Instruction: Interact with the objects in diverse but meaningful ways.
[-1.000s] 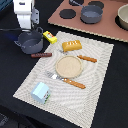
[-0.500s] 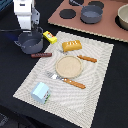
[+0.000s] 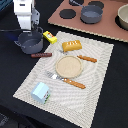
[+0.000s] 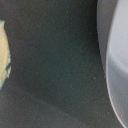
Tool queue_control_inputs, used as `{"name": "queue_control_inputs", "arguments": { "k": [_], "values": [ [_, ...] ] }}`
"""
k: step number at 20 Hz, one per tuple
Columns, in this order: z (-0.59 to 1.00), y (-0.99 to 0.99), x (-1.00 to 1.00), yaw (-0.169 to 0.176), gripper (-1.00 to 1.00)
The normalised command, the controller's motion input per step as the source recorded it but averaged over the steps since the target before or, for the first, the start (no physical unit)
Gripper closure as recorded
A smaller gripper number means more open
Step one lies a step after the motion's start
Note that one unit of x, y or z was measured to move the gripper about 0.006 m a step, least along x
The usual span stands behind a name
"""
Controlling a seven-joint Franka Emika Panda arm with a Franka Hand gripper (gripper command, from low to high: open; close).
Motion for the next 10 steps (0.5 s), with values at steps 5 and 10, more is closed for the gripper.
{"name": "queue_control_inputs", "arguments": {
  "k": [5,10],
  "values": [
    [-0.21,0.0,-0.07,0.0,1.0],
    [-0.15,0.0,-0.07,0.0,1.0]
  ]
}}
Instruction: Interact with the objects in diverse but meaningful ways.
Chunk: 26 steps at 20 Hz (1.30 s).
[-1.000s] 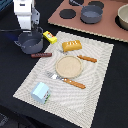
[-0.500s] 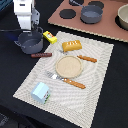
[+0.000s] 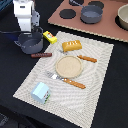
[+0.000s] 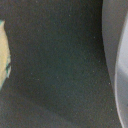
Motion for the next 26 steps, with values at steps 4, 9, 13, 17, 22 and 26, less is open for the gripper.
{"name": "queue_control_inputs", "arguments": {
  "k": [4,9,13,17,22,26],
  "values": [
    [0.0,-0.04,-0.08,0.0,1.0],
    [0.0,-0.03,-0.06,0.0,1.0],
    [0.0,-0.05,-0.05,0.0,1.0],
    [0.0,-0.01,0.0,0.0,1.0],
    [0.53,-0.02,0.0,-0.012,1.0],
    [1.0,0.09,0.01,-0.044,1.0]
  ]
}}
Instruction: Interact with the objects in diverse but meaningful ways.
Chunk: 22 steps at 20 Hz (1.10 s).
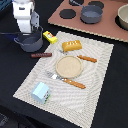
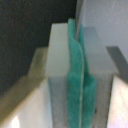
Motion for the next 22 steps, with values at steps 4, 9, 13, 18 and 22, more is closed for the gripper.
{"name": "queue_control_inputs", "arguments": {
  "k": [4,9,13,18,22],
  "values": [
    [0.97,0.27,0.0,-0.025,1.0],
    [0.51,0.42,0.1,-0.005,1.0],
    [0.29,0.5,0.29,0.0,1.0],
    [0.18,0.55,0.52,0.004,1.0],
    [0.23,0.63,0.65,0.013,1.0]
  ]
}}
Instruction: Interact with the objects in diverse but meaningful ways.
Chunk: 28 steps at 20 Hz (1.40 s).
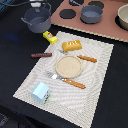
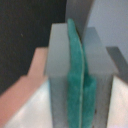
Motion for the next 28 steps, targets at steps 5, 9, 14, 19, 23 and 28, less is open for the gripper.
{"name": "queue_control_inputs", "arguments": {
  "k": [5,9,14,19,23,28],
  "values": [
    [0.35,0.71,0.66,0.012,1.0],
    [0.51,0.7,0.52,0.017,1.0],
    [0.52,0.68,0.45,0.015,1.0],
    [0.4,0.64,0.42,0.023,1.0],
    [0.29,0.6,0.42,0.033,1.0],
    [0.1,0.55,0.37,0.04,1.0]
  ]
}}
